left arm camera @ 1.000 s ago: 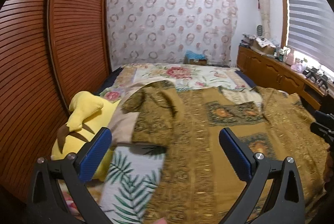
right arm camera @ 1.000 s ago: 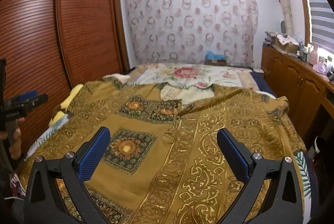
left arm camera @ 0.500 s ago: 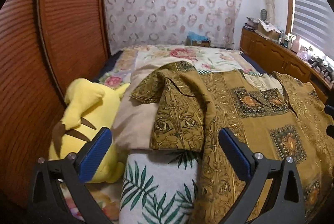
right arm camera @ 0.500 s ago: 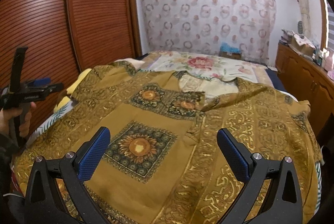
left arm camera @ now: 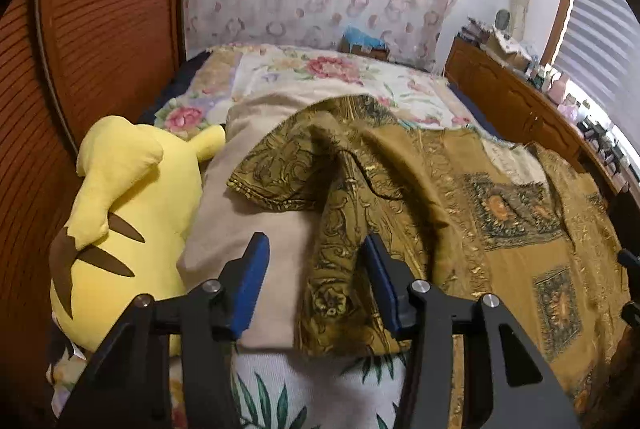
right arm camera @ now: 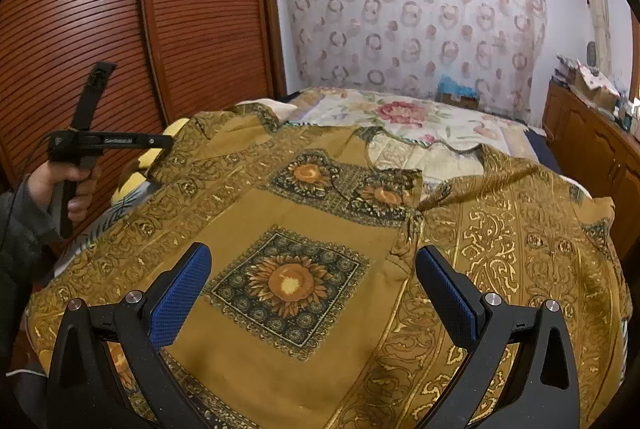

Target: Fold small clothes

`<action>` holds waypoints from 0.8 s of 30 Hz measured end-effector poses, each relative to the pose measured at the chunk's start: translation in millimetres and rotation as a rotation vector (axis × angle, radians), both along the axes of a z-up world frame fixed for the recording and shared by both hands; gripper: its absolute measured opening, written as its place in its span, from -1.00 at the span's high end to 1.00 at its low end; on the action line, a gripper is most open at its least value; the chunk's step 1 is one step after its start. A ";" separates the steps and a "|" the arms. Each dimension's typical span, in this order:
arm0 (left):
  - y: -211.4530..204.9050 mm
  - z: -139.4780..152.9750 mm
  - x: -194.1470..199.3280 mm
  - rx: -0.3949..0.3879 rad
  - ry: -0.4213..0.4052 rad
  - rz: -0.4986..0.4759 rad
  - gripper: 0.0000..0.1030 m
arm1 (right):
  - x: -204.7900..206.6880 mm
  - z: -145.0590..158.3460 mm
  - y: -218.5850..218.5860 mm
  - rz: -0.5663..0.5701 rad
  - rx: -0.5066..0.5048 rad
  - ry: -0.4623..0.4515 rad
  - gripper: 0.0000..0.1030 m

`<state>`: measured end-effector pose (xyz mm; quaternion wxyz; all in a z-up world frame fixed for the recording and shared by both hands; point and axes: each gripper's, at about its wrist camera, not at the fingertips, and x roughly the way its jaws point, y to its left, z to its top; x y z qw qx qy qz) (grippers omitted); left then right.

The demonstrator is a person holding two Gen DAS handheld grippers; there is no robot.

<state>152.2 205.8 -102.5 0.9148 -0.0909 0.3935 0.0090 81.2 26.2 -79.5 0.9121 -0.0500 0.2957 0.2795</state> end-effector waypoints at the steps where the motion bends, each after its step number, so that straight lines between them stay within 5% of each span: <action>1: -1.5 -1.3 1.5 0.008 0.002 -0.010 0.30 | 0.5 -0.6 -1.4 -0.002 0.001 0.003 -1.00; 7: -13.2 5.5 7.3 0.045 0.012 -0.048 0.97 | 0.3 -2.0 -12.0 -0.014 0.017 0.022 -1.00; 16: -65.7 71.5 12.7 0.174 -0.096 -0.142 1.00 | 5.8 -4.9 -37.1 -0.063 0.049 0.043 -1.00; 24: -137.9 107.7 13.9 0.202 -0.156 -0.291 0.88 | 4.9 -2.4 -49.2 -0.090 0.063 0.040 -1.00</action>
